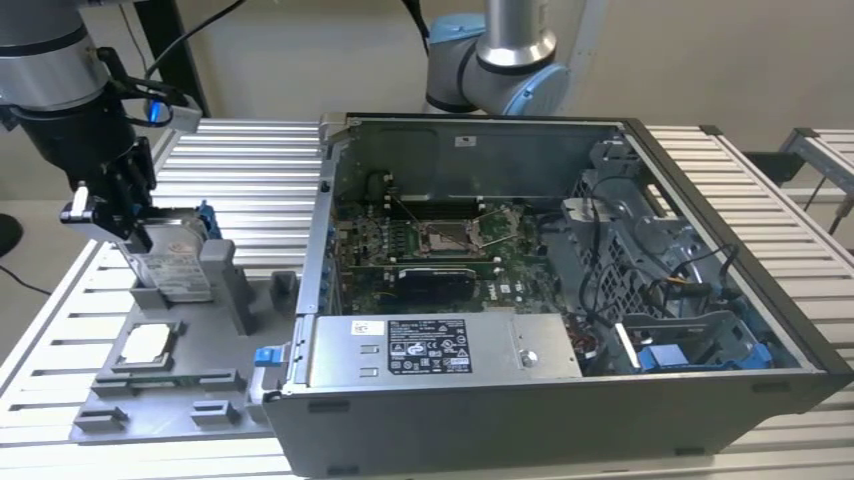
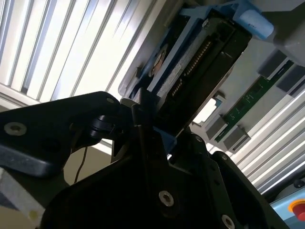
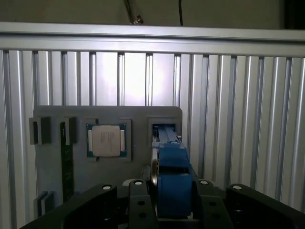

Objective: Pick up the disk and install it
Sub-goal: 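Pick up the disk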

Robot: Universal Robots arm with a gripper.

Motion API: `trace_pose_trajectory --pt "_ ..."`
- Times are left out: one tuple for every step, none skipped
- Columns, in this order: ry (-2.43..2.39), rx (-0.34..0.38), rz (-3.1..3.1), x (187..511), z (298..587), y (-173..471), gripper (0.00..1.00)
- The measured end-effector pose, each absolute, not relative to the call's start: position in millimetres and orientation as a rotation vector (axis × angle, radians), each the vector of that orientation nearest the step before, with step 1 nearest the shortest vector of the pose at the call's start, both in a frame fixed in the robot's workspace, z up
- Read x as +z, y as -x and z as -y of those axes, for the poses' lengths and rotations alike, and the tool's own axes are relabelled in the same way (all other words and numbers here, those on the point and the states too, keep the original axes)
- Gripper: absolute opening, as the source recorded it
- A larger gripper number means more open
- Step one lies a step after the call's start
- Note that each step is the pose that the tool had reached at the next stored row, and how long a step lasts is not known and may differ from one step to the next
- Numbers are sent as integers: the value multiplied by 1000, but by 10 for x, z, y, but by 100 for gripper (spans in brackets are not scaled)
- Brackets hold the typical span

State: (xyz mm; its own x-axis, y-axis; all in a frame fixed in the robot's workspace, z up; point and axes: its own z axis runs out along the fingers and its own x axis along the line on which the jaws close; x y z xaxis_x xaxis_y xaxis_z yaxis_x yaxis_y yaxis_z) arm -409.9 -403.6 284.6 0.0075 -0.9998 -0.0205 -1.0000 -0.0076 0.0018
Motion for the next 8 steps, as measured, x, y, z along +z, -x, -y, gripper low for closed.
trace_pose_trajectory --pt "2220 24 -2203 2846 4036 4099 0" --pt "2220 23 -2203 2846 4036 4099 0" --pt "2220 23 -2203 2846 4036 4099 0" --pt "2219 22 -2203 2846 4036 4099 0" --pt "2219 22 -2202 2846 4036 4099 0" --pt "2219 21 -2202 2846 4036 4099 0" --pt "2219 20 -2202 2846 4036 4099 0" --pt "2218 20 -2202 2846 4036 4099 0"
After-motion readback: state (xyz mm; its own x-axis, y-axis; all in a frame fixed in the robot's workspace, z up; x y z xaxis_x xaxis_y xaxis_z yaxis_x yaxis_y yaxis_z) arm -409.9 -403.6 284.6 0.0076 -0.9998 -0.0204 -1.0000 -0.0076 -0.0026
